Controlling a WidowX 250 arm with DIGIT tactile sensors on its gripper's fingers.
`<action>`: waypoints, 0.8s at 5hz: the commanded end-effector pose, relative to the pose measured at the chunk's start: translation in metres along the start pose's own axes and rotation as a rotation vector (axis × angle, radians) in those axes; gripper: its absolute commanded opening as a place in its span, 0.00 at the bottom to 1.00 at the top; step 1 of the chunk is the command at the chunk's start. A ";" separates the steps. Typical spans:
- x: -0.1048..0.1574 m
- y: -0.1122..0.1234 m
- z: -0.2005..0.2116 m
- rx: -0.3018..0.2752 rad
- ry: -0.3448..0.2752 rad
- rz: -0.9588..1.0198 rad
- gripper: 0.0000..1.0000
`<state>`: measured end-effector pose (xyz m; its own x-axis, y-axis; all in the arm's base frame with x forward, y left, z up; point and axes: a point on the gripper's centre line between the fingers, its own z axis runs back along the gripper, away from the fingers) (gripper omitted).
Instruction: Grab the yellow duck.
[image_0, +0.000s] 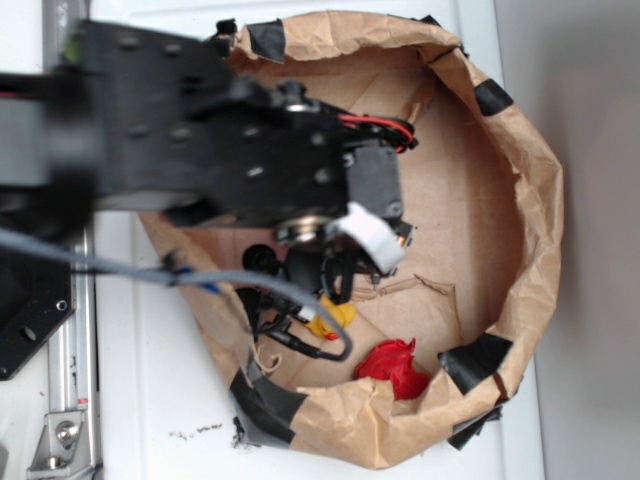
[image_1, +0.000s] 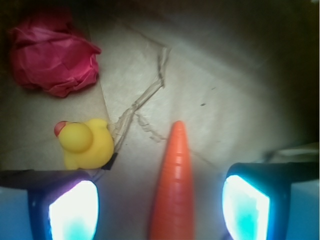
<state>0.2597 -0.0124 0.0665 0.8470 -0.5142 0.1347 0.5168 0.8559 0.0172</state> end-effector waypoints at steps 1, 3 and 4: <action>0.026 0.003 -0.004 0.019 -0.042 0.003 1.00; 0.037 -0.036 -0.037 -0.093 0.008 -0.004 1.00; 0.033 -0.076 -0.031 -0.140 0.027 -0.041 1.00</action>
<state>0.2480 -0.0856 0.0252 0.8362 -0.5448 0.0627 0.5481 0.8270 -0.1249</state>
